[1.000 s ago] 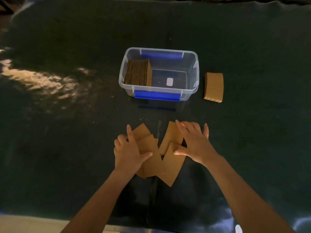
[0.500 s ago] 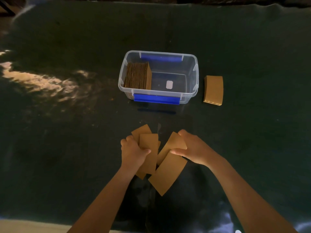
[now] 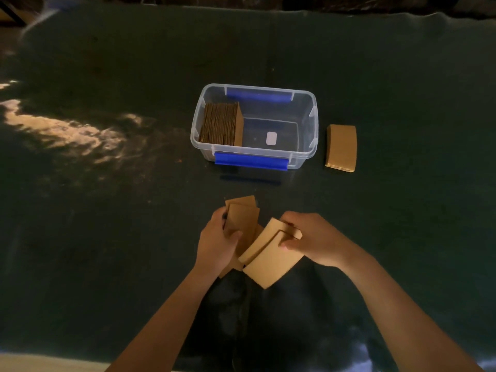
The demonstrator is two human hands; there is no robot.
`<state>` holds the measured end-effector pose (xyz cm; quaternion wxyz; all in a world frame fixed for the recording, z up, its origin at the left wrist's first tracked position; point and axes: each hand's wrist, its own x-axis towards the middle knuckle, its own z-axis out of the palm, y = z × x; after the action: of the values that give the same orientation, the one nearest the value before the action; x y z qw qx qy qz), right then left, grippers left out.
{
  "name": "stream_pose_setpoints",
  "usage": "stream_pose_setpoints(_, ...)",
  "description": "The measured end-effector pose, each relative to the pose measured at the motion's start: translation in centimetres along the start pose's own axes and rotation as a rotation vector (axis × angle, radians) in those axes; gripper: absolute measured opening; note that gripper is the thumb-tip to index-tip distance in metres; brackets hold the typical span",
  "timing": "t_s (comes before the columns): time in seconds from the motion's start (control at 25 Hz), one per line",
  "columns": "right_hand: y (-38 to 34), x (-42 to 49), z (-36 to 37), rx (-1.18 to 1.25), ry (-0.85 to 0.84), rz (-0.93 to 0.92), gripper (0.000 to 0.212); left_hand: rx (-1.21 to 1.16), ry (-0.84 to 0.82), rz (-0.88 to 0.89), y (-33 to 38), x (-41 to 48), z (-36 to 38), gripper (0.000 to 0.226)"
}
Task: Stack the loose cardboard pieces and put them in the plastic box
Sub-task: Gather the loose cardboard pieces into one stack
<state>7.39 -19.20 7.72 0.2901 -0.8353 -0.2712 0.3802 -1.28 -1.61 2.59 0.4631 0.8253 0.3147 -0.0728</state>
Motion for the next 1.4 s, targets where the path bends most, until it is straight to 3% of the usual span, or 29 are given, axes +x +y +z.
stream_pose_setpoints(0.24, -2.1, 5.4, 0.4, -0.102, 0.082, -0.097, 0.018, -0.105, -0.062, -0.031, 0.2, 0.6, -0.6, 0.020)
stream_pose_setpoints(0.32, -1.9, 6.6, 1.0, -0.232, 0.159, -0.100, 0.026, -0.104, -0.072, 0.018, 0.0, 0.4, -0.6, 0.021)
stream_pose_setpoints(0.4, -1.7, 7.3, 1.4, -0.322, 0.230, -0.123, 0.036, -0.094, -0.105, 0.077, -0.2, 0.0, -0.5, 0.005)
stream_pose_setpoints(0.56, -1.5, 7.9, 1.2, -0.347, 0.167, -0.113, 0.056, -0.020, -0.059, 0.106, -0.9, 0.0, 0.1, 0.042)
stream_pose_setpoints(0.8, -1.1, 7.9, -0.8, -0.458, -0.010, -0.117, 0.048, 0.097, 0.017, 0.232, -0.4, -0.9, 1.2, 0.053)
stream_pose_setpoints(1.08, 0.3, 6.5, -1.4, -0.222, -0.083, -0.075, 0.024, 0.151, 0.028, 0.285, -0.2, -2.0, 2.2, 0.066)
stream_pose_setpoints(1.28, 1.1, 5.3, -1.2, -0.145, -0.043, -0.091, 0.013, 0.175, 0.038, 0.220, -0.2, -2.7, 1.2, 0.075)
stream_pose_setpoints(1.4, 2.1, 4.0, -1.1, -0.081, 0.001, -0.075, 0.019, 0.299, 0.059, 0.019, -1.1, -4.0, 0.3, 0.080)
